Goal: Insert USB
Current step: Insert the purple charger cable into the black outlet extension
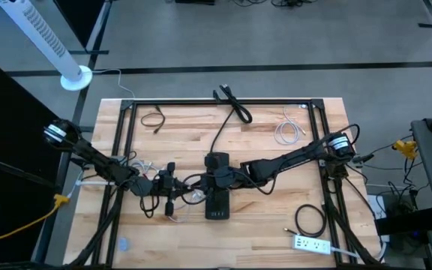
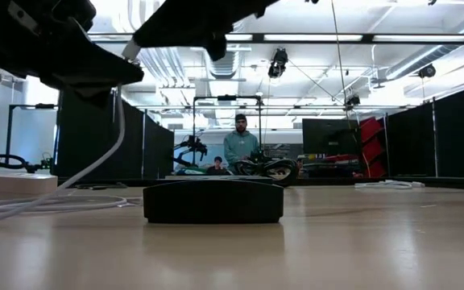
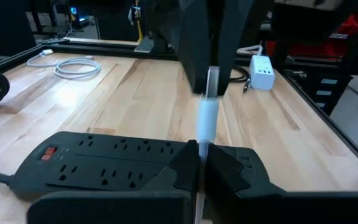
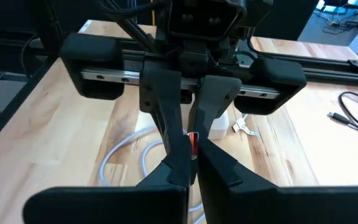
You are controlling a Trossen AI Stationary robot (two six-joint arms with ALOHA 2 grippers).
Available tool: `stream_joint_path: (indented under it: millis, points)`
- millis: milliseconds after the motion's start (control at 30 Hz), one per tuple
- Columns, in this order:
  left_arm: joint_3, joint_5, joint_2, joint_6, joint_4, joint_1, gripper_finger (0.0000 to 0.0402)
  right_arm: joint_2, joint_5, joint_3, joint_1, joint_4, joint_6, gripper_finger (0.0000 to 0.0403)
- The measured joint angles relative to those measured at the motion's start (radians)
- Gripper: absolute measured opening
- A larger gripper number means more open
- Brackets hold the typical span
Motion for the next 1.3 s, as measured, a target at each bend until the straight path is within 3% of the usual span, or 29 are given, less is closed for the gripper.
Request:
stream_joint_path:
  millis: [233,433,500,700,900,967,1100,1300]
  points:
    - [0.000,-0.039,-0.011,0.010,0.024,-0.026,0.0040,-0.056,0.049,0.000,0.037,-0.097,0.046,0.0001]
    - [0.000,-0.113,-0.013,0.120,0.128,-0.080,0.0045,-0.120,0.063,0.000,0.088,-0.137,0.054,0.0001]
    - [0.000,-0.120,-0.013,0.161,0.169,-0.092,0.0045,-0.144,0.128,-0.009,0.112,-0.154,0.052,0.0000]
    - [0.000,-0.126,0.009,0.340,0.400,-0.138,0.0045,-0.231,0.477,-0.060,0.219,-0.151,-0.021,0.0000]
    - [0.000,-0.027,0.035,0.457,0.583,-0.142,0.0045,-0.305,0.497,-0.144,0.268,-0.138,-0.068,0.0000]
    - [0.000,0.025,0.042,0.413,0.625,-0.123,0.0045,-0.300,0.496,-0.169,0.266,-0.135,-0.098,0.0000]
    - [0.000,0.025,0.047,0.188,0.714,-0.070,0.0045,-0.264,0.494,-0.182,0.239,-0.127,-0.227,0.0000]
    - [-0.001,0.026,0.045,-0.133,0.596,0.035,0.0045,-0.249,0.492,-0.182,0.224,-0.112,-0.378,0.0000]
